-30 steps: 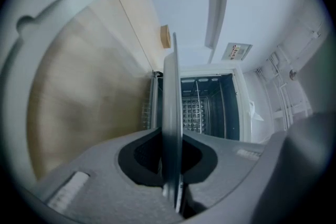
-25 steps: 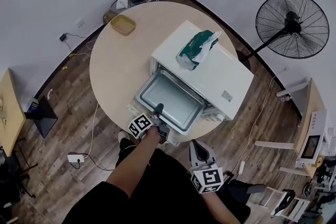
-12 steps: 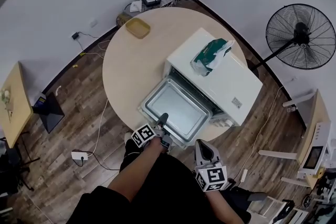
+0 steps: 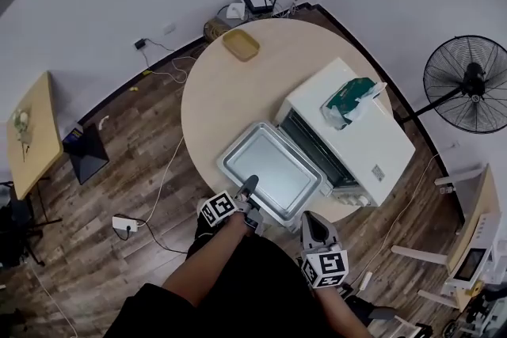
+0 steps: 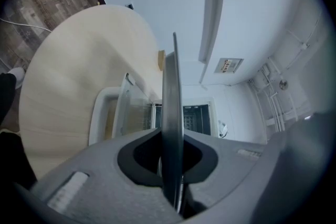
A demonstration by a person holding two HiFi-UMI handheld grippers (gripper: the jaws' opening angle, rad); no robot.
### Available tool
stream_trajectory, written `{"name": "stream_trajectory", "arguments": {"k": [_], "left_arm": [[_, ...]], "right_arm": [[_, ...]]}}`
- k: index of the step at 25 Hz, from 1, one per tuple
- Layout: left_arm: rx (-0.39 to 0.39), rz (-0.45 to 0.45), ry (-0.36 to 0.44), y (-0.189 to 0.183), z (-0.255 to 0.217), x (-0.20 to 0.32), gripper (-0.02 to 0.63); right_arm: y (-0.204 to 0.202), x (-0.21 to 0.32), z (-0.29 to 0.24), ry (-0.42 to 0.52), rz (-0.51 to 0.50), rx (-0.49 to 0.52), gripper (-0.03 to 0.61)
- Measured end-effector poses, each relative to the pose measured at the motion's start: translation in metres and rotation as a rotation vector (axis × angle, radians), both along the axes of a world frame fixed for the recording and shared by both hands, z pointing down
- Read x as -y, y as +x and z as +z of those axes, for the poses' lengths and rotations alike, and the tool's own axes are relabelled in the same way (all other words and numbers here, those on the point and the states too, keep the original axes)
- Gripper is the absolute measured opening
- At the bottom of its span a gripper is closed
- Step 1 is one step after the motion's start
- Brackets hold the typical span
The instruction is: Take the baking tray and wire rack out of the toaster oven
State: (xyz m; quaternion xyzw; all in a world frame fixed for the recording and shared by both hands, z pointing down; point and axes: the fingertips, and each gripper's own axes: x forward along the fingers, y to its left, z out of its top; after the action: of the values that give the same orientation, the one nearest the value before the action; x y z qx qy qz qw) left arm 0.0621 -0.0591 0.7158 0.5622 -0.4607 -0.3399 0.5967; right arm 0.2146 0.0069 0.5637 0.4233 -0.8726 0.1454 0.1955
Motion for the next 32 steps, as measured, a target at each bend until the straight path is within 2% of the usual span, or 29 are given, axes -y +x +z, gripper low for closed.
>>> {"name": "stream_trajectory", "arguments": {"k": [5, 14, 19, 25, 32], "left_arm": [[0.017, -0.038, 0.005, -0.036, -0.009, 0.001, 0.034], [-0.004, -0.093, -0.001, -0.118, -0.017, 0.015, 0.034], [-0.015, -0.083, -0.015, -0.156, -0.016, 0.033, 0.034], [-0.022, -0.076, -0.04, -0.205, -0.007, 0.062, 0.034], [-0.022, -0.019, -0.076, -0.233, 0.016, 0.099, 0.034]], "right_arm": [[-0.025, 0.01, -0.001, 0.005, -0.024, -0.01, 0.0], [-0.092, 0.039, -0.019, 0.025, -0.009, -0.005, 0.0], [-0.13, 0.057, -0.025, 0.039, -0.005, -0.032, 0.0], [-0.167, 0.075, -0.021, -0.001, 0.047, -0.023, 0.0], [-0.189, 0.084, -0.014, -0.044, 0.131, -0.054, 0.0]]}}
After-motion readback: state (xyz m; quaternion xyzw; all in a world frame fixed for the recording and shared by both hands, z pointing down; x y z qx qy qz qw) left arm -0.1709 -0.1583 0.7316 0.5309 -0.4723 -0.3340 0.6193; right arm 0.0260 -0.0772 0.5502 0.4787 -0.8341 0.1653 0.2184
